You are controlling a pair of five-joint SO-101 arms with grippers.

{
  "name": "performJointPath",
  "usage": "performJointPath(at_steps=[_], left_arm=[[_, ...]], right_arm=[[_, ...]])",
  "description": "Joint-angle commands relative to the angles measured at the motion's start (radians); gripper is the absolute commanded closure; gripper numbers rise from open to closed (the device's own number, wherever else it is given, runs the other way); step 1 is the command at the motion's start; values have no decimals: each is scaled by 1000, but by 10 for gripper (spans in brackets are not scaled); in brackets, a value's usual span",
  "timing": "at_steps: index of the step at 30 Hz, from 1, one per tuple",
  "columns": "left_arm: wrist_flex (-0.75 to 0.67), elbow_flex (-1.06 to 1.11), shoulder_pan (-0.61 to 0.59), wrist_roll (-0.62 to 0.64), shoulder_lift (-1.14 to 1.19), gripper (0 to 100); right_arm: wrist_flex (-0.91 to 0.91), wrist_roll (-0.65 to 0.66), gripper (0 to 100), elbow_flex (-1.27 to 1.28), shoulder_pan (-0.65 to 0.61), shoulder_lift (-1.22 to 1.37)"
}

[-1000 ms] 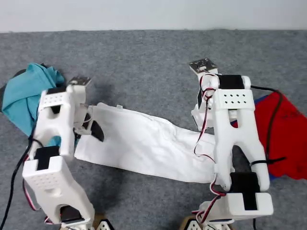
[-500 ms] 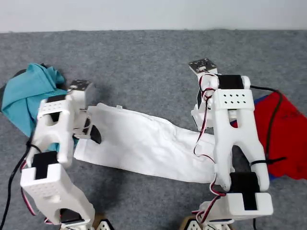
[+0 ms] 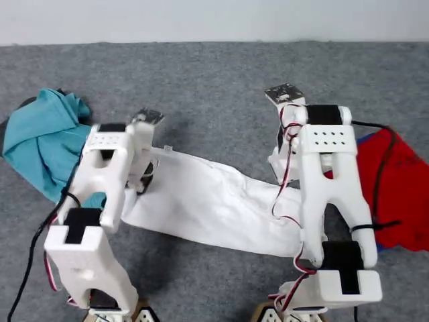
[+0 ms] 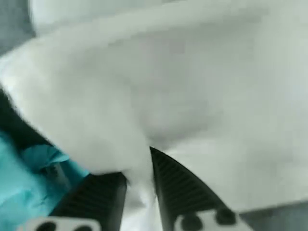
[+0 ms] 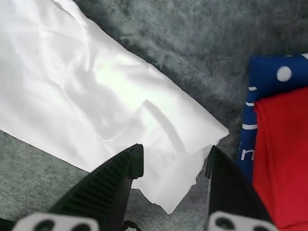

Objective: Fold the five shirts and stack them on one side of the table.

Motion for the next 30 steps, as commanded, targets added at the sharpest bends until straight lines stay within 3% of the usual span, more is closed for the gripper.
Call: performJointPath(at_steps=[1, 8, 15, 20, 30], left_arm=[[121, -142, 117, -15, -104, 986], [206, -239, 397, -44, -110, 986], [227, -257, 661, -49, -110, 986], [252, -403, 815, -49, -98, 986], [339, -865, 954, -46, 244, 985]], right_arm=[[7, 0, 775, -37, 79, -53], [8, 0, 775, -37, 188, -64], [41, 84, 775, -34, 375, -251], [94, 106, 775, -32, 475, -335], [77, 104, 775, -38, 771, -367]])
